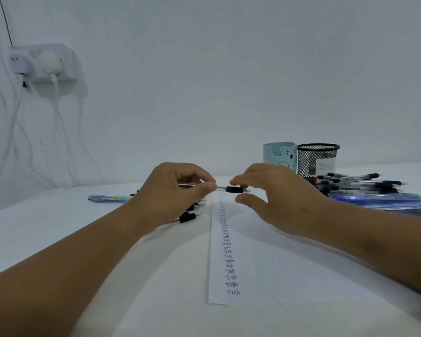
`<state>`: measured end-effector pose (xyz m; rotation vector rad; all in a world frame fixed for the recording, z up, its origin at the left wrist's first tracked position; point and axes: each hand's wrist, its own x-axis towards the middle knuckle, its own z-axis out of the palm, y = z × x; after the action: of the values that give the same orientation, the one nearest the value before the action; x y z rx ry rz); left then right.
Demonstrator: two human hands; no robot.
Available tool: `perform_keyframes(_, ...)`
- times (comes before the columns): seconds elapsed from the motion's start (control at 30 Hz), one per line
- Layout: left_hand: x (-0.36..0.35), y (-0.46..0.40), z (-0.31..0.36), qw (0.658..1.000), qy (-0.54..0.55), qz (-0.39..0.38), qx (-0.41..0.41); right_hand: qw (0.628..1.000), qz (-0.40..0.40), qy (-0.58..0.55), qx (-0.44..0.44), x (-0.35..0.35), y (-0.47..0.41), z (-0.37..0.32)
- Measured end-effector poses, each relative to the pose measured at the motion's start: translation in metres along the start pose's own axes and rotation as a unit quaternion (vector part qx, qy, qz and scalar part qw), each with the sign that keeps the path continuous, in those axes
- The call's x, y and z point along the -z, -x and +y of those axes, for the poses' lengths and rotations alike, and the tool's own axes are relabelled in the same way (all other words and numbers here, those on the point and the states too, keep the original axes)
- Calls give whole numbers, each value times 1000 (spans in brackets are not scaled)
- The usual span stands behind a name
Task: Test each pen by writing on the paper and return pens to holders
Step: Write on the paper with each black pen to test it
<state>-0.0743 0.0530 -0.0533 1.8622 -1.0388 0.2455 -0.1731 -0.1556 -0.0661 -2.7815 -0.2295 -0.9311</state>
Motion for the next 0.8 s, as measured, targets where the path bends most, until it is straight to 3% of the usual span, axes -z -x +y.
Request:
perform_keyframes(0.13, 0, 0, 8, 990, 135, 0, 45, 1000, 10, -8, 8, 0, -1, 3)
perform_keyframes(0.23, 5, -4, 13, 942, 312, -46, 117, 1000, 17, -16, 5, -1, -2, 7)
perform_keyframes(0.3, 8, -5, 14, 912, 373, -74, 152, 999, 25, -24, 2, -2, -2, 9)
perform_keyframes(0.5, 9, -7, 10, 901, 394, -73, 165, 999, 36, -33, 7, 0, -2, 10)
perform_keyframes(0.8, 9, -7, 12, 917, 362, -76, 151, 998, 36, -57, -12, 7, 4, -1)
